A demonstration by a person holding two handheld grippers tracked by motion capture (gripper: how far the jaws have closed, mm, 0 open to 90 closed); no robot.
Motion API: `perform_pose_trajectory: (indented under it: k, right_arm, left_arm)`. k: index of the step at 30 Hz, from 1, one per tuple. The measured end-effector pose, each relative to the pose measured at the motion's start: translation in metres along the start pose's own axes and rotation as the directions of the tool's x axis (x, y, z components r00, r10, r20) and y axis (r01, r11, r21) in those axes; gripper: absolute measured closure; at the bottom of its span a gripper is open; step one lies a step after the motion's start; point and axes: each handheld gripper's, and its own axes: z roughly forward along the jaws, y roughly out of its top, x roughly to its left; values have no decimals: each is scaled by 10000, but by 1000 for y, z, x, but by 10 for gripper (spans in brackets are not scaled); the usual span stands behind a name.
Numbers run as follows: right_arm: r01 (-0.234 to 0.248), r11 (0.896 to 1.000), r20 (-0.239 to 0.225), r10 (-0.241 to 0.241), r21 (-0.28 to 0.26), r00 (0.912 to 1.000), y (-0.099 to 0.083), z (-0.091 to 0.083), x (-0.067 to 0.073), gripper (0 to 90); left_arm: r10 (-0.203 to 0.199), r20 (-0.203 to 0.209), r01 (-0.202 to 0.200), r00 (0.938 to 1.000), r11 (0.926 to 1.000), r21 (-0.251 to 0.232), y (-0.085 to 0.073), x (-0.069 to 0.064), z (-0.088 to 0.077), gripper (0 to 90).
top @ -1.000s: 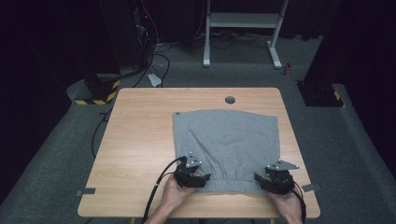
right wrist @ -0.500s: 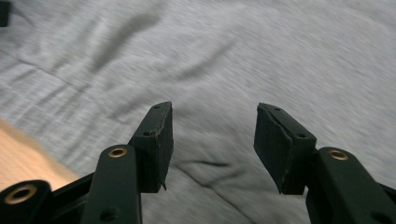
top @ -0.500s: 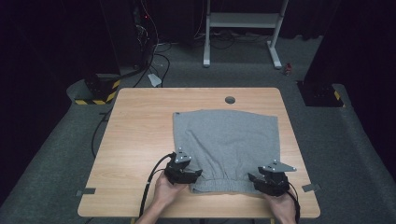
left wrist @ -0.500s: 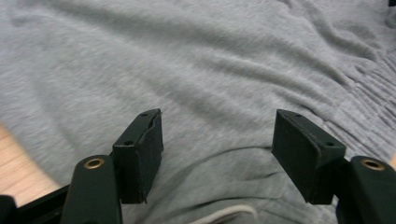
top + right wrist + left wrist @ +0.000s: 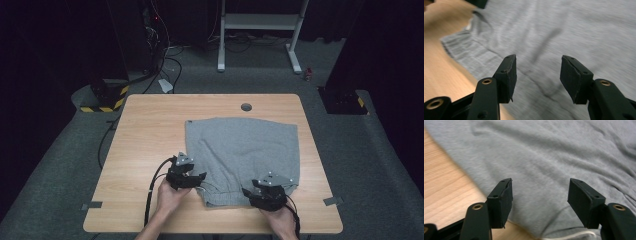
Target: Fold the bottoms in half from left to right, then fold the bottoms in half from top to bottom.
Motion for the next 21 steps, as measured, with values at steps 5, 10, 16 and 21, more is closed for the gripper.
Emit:
perform_pose_trajectory:
  k: [5, 10, 16, 21]
  right_arm:
    - [365, 9993, -502, -366, -15, 9981, 7, 12, 17, 468]
    - [685, 9976, -912, -677, 53, 9935, 12, 23, 33, 466]
    - [881, 9961, -1223, -867, 61, 9887, 16, 30, 46, 466]
    - [1079, 9941, -1402, -1051, 126, 9845, 18, 36, 57, 465]
  left_arm:
    - [-333, -327, 333, 9989, 9994, 9, -1, 12, -1, 374]
    - [-481, -536, 485, 9974, 9988, 54, 5, 21, -2, 367]
    - [-760, -686, 774, 9947, 9968, 176, 13, 36, 1, 350]
    - [-768, -975, 801, 9923, 9963, 301, 23, 49, 5, 357]
